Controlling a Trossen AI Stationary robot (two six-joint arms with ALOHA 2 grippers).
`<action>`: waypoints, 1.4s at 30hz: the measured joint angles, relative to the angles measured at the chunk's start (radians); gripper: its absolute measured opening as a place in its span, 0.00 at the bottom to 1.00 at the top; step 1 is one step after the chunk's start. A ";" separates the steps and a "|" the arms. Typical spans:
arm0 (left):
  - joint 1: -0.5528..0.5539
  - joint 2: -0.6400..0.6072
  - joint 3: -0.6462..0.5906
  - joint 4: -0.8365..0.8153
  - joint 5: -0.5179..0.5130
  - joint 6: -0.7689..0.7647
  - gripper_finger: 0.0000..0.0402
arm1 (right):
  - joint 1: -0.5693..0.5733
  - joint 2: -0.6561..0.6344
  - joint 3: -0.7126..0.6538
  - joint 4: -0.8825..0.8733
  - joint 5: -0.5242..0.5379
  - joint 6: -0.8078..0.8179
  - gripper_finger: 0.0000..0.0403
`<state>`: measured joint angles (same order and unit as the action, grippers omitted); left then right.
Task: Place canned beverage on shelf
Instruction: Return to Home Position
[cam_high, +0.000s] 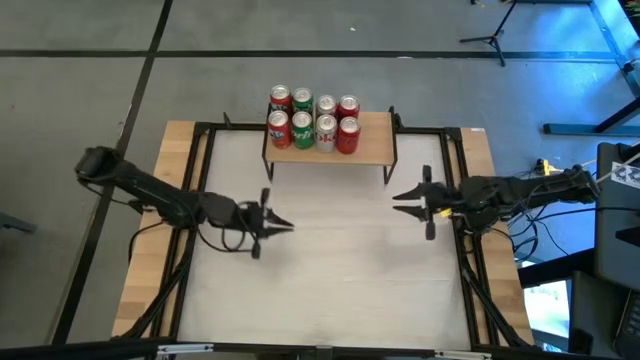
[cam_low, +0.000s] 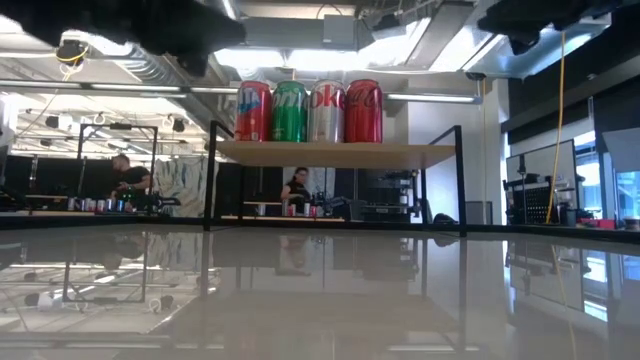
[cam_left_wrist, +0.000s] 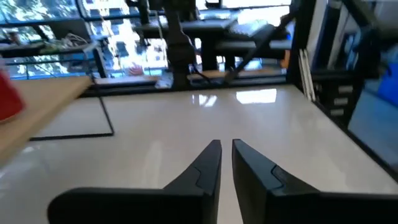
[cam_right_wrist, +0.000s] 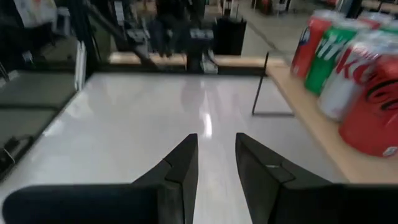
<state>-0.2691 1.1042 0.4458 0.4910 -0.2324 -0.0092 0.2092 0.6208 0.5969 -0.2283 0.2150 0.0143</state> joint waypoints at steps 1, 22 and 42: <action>0.017 -0.032 -0.024 0.010 0.008 -0.007 0.07 | 0.000 -0.020 -0.010 0.008 0.000 0.000 0.26; 0.195 -0.623 -0.393 -0.120 0.018 -0.117 0.06 | 0.000 -0.524 -0.434 0.222 -0.042 0.065 0.26; 0.211 -1.062 -0.439 -0.421 0.132 0.013 0.06 | 0.000 -0.617 -0.586 0.253 -0.148 -0.019 0.26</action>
<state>-0.0578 0.0427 0.0071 0.0702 -0.0999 0.0036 0.2092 0.0036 0.0109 0.0246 0.0669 -0.0048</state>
